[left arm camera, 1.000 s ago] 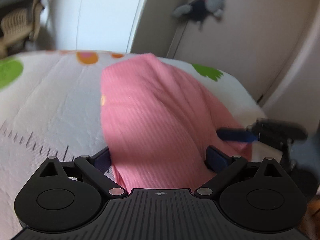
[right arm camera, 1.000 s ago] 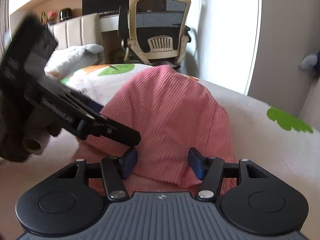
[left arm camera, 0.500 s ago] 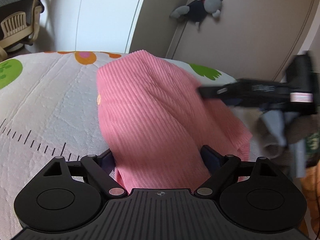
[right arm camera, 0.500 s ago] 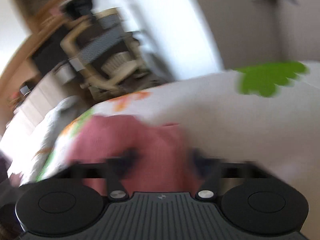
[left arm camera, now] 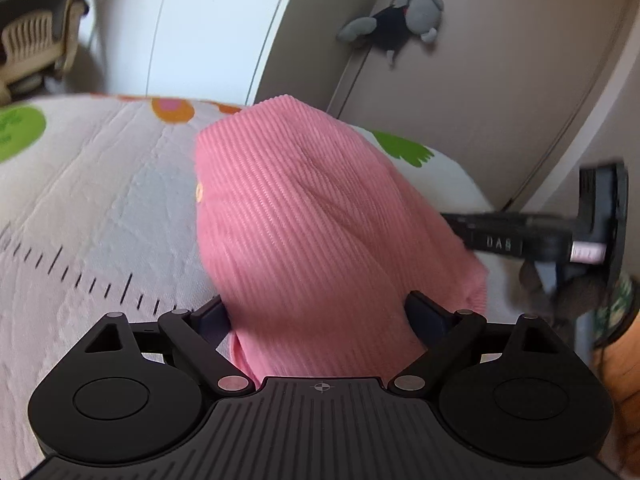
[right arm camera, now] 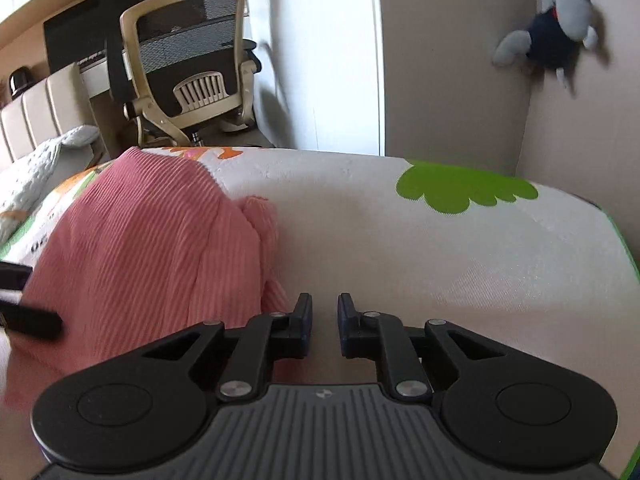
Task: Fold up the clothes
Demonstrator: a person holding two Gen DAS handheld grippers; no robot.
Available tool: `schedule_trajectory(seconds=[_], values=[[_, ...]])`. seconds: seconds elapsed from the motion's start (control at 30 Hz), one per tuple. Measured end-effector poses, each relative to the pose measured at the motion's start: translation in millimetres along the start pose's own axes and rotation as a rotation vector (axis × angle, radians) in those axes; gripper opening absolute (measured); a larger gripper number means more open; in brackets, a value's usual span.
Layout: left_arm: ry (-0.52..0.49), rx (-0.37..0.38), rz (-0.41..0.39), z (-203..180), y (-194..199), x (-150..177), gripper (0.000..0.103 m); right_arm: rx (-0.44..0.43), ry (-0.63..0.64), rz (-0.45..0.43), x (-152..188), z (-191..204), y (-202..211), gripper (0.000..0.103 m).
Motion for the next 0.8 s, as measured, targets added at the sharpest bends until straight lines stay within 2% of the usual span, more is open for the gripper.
schedule_trajectory(seconds=[0.1,0.2,0.27,0.3,0.33,0.4,0.47,0.57,0.63,0.67,0.7,0.77,0.8], values=[[0.092,0.033,-0.020,13.8,10.8,-0.9,0.094,-0.054,-0.007,-0.030,-5.8,4.8,11.0,0.024],[0.114,0.030,-0.087,21.9,27.6,-4.3,0.090,-0.185,-0.089,-0.058,-20.6,7.1,20.1,0.047],[0.119,0.023,-0.117,24.6,33.9,-7.6,0.087,-0.244,-0.125,-0.060,-26.0,9.7,18.6,0.048],[0.119,0.015,-0.119,24.5,34.1,-8.4,0.081,-0.257,-0.130,-0.066,-28.0,12.0,19.0,0.048],[0.109,0.005,-0.112,22.3,32.0,-8.5,0.070,-0.252,-0.119,-0.080,-29.2,15.2,21.4,0.048],[0.071,-0.009,-0.095,12.6,25.8,-6.4,0.055,-0.253,-0.092,-0.123,-32.4,21.2,31.9,0.048],[-0.003,-0.017,-0.103,-4.9,25.3,-5.7,0.054,-0.270,-0.048,-0.182,-38.4,31.7,47.0,0.048],[-0.147,0.022,-0.094,-36.1,27.0,-3.4,0.054,-0.300,0.016,-0.257,-48.8,49.7,64.7,0.048],[-0.196,0.036,-0.052,-49.9,21.7,0.9,0.057,-0.328,0.026,-0.235,-54.3,60.8,57.9,0.048],[-0.207,0.026,-0.038,-52.6,19.0,3.4,0.059,-0.327,0.032,-0.197,-53.9,65.3,46.8,0.048],[-0.214,0.011,-0.026,-53.5,16.4,6.6,0.062,-0.311,0.044,-0.149,-52.0,69.4,32.0,0.048],[-0.195,-0.004,-0.018,-50.7,16.4,11.7,0.065,-0.214,0.103,-0.030,-38.7,73.5,-8.8,0.048],[-0.173,-0.004,-0.017,-47.5,19.4,13.9,0.067,-0.188,0.108,0.000,-31.5,70.5,-22.8,0.048]])
Point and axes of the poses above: each gripper's, at about its wrist camera, not at the fingertips, and y roughly against the way its jaws point, z to its left, x to its underside, the point moved 3 cm from there along -y, roughly the way its jaws point, and after that the axes turned 9 degrees about -y, right-handed, at the moved point
